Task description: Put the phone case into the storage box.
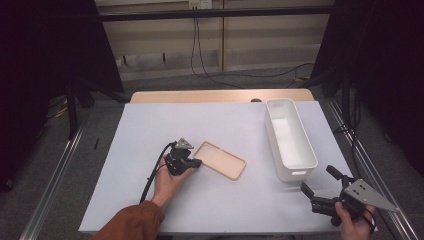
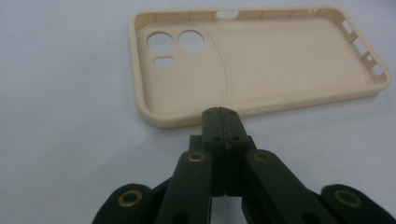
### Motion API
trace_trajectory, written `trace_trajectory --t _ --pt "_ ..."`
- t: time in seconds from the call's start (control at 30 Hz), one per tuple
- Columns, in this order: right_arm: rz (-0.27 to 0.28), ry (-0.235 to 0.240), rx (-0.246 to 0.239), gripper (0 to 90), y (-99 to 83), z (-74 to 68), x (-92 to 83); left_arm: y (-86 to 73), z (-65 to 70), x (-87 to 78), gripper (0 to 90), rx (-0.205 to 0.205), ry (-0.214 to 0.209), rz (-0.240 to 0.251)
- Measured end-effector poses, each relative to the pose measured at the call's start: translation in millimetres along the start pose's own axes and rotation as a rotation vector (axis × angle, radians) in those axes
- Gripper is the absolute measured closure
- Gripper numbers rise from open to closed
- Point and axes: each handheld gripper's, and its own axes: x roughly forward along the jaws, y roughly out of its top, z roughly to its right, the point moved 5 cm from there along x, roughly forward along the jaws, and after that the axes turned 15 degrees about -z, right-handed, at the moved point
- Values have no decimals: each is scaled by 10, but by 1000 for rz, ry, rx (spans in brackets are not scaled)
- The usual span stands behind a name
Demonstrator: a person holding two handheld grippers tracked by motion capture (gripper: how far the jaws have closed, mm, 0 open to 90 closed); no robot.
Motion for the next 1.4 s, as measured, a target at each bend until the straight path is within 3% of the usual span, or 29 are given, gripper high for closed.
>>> trace_trajectory --t 0.53,0.87,1.07,1.27,1.4 --pt "-3 -1 -5 0 -4 -3 2 91 -77 44 900 -23 36 16" --pt "-2 0 -3 0 -8 0 -7 87 -60 27 900 -33 36 48" --pt "2 0 -1 0 -9 -1 -24 97 -4 -101 900 -16 2 89" --pt "0 8 -5 0 -8 -13 -17 175 138 -253 900 5 -70 179" --pt "0 4 0 0 -7 -7 -20 245 203 -232 900 31 -79 184"
